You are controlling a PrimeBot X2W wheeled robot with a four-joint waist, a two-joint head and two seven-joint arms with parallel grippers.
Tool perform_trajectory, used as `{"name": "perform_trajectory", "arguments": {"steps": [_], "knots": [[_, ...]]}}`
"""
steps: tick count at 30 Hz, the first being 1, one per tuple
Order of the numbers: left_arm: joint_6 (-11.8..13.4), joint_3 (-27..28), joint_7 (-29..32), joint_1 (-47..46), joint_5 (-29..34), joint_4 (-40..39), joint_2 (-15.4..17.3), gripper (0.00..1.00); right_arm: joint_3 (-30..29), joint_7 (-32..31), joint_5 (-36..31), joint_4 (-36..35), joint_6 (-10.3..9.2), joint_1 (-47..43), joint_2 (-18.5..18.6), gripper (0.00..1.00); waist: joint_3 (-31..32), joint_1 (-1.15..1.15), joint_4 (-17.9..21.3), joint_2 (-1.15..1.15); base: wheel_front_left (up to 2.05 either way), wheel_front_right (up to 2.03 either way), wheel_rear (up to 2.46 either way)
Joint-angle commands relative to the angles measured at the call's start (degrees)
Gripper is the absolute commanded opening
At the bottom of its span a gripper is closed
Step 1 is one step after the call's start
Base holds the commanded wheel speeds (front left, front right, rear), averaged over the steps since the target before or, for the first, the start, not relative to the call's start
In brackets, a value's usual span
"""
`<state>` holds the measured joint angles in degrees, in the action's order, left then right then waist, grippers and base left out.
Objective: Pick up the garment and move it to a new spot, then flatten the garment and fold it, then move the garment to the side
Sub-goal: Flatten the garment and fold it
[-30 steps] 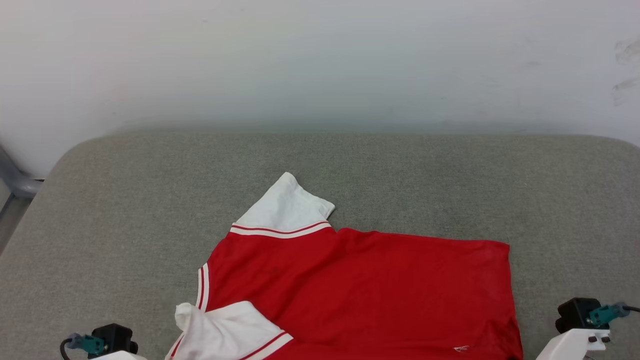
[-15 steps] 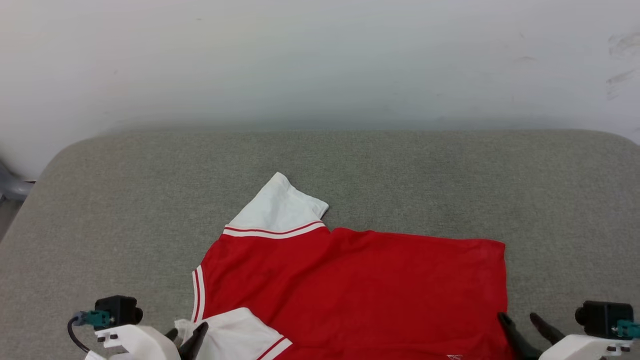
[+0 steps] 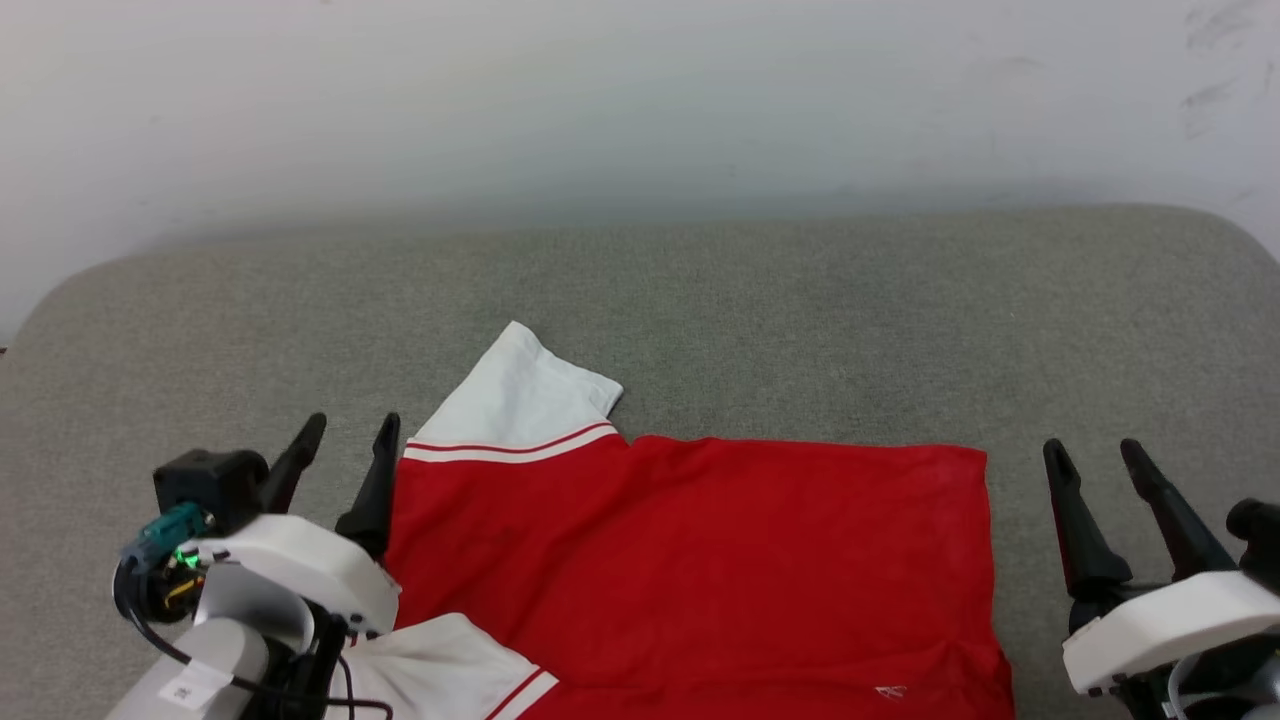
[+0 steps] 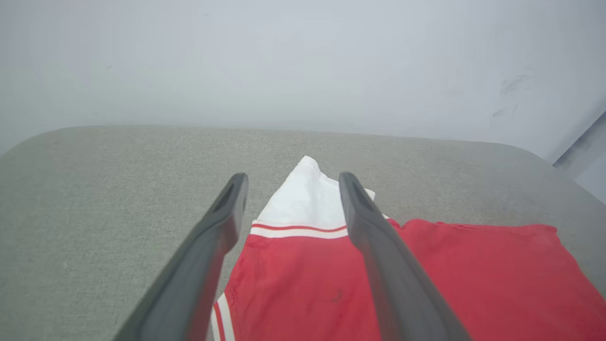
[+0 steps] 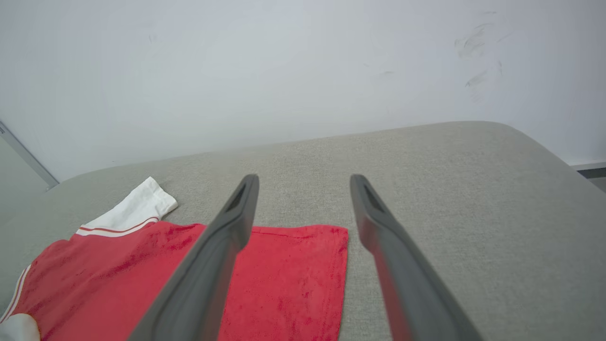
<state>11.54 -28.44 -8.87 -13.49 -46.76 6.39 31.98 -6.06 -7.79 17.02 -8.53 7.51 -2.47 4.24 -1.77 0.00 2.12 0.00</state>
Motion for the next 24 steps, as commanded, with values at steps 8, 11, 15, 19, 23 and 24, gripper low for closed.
{"name": "perform_trajectory", "arguments": {"steps": [8,11,15,19,23,24], "knots": [[-2.1,0.6,-0.1,-9.6,0.7,3.2,-1.3,1.0,-0.3,2.1,-1.0,-2.5,-0.05,5.2,-1.2,1.0,-8.4,0.0,2.9,0.0,0.0,0.0,0.0],[-4.6,0.2,2.8,-14.2,-0.2,5.6,-1.0,1.0,-0.1,2.4,-1.1,-2.4,-0.05,6.7,-1.4,1.0,-11.0,0.0,4.0,0.0,0.0,0.0,0.0],[-8.5,-0.7,8.9,-20.6,-1.8,9.3,-0.1,1.0,0.2,3.4,-0.1,-1.4,-0.05,8.4,-1.4,1.0,-13.9,0.0,5.8,0.0,0.0,0.0,0.0],[-12.0,-2.1,17.6,-26.4,-3.9,13.5,1.6,1.0,0.7,4.5,1.0,0.1,-0.05,9.2,-1.4,1.0,-16.2,0.0,7.7,0.0,0.0,0.0,0.0],[-15.1,-3.2,26.9,-30.8,-6.5,17.5,3.8,1.0,1.5,5.7,1.8,1.6,-0.05,10.0,-1.4,1.0,-17.8,0.0,9.9,0.0,0.0,0.0,0.0],[-15.6,-3.6,29.4,-31.7,-7.1,18.2,4.3,1.0,1.6,6.0,2.1,2.1,-0.05,10.0,-1.4,1.0,-18.2,0.0,10.4,0.0,0.0,0.0,0.0]]}}
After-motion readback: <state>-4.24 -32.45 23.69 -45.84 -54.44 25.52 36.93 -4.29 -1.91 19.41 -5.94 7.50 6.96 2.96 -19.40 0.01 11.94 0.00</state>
